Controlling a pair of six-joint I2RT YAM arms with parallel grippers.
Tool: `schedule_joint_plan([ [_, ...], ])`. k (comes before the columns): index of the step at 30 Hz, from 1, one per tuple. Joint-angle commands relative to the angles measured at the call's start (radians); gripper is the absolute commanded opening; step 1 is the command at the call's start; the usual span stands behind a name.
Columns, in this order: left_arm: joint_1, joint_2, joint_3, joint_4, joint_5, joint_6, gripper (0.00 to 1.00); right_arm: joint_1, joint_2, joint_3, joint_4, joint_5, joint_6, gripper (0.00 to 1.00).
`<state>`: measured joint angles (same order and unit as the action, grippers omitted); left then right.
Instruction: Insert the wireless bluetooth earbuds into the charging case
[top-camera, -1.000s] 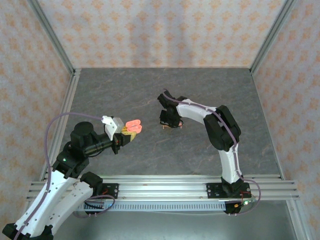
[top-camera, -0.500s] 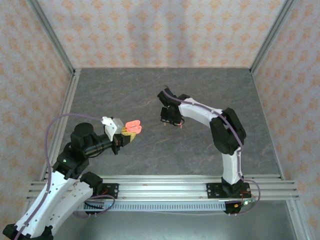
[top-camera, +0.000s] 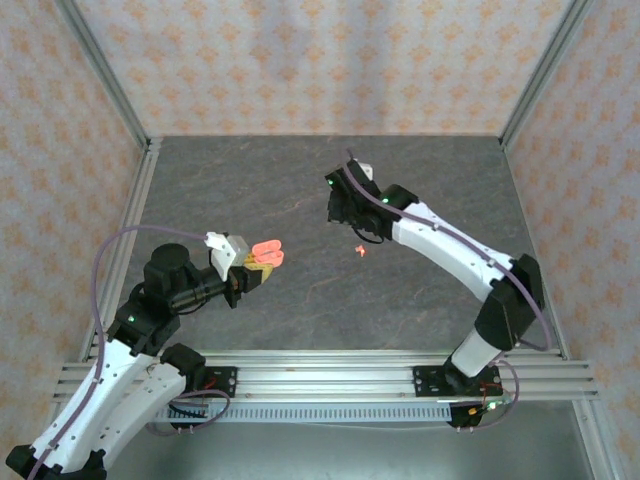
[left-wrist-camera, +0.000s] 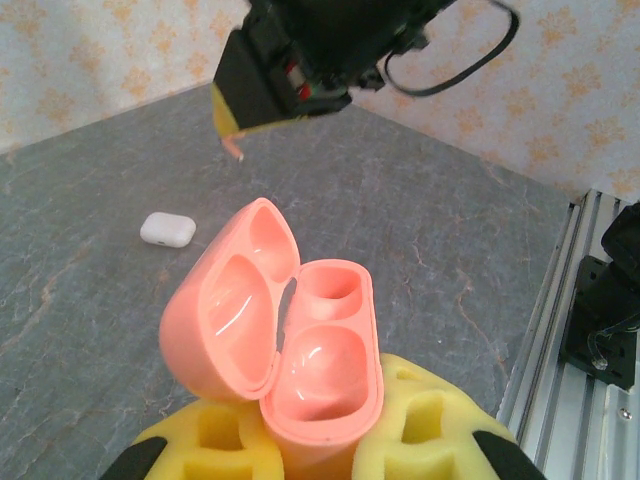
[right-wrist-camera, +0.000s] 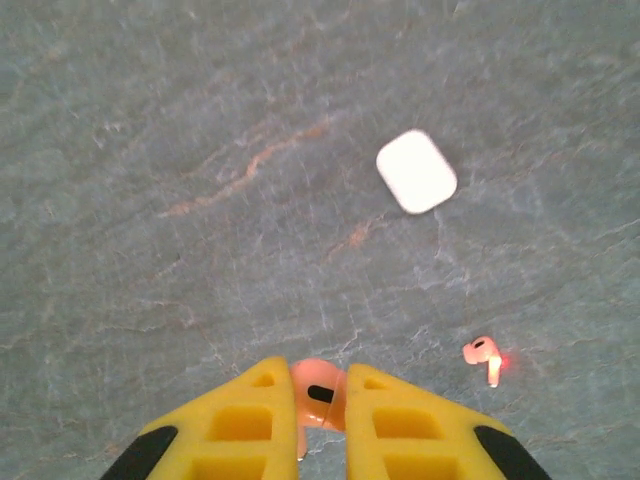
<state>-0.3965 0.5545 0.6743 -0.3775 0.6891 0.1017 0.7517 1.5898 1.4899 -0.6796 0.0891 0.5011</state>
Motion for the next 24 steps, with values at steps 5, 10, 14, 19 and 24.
schedule_joint_plan([
  [5, 0.009, 0.011, 0.044, 0.052, -0.017, -0.018, 0.0, 0.008, -0.116, -0.038, 0.018, 0.105, -0.046, 0.14],
  [10, 0.008, 0.036, 0.047, 0.092, -0.01, -0.047, 0.0, 0.011, -0.15, -0.043, 0.008, 0.104, -0.046, 0.13],
  [14, 0.007, 0.06, 0.044, 0.133, -0.007, -0.062, 0.0, 0.018, -0.18, -0.043, 0.0, 0.104, -0.043, 0.13],
  [19, -0.001, 0.089, 0.045, 0.203, -0.009, -0.074, 0.0, 0.029, -0.221, -0.041, -0.01, 0.115, -0.044, 0.13],
  [24, -0.02, 0.127, 0.057, 0.24, -0.016, -0.074, 0.0, 0.045, -0.26, -0.039, -0.018, 0.14, -0.048, 0.12],
])
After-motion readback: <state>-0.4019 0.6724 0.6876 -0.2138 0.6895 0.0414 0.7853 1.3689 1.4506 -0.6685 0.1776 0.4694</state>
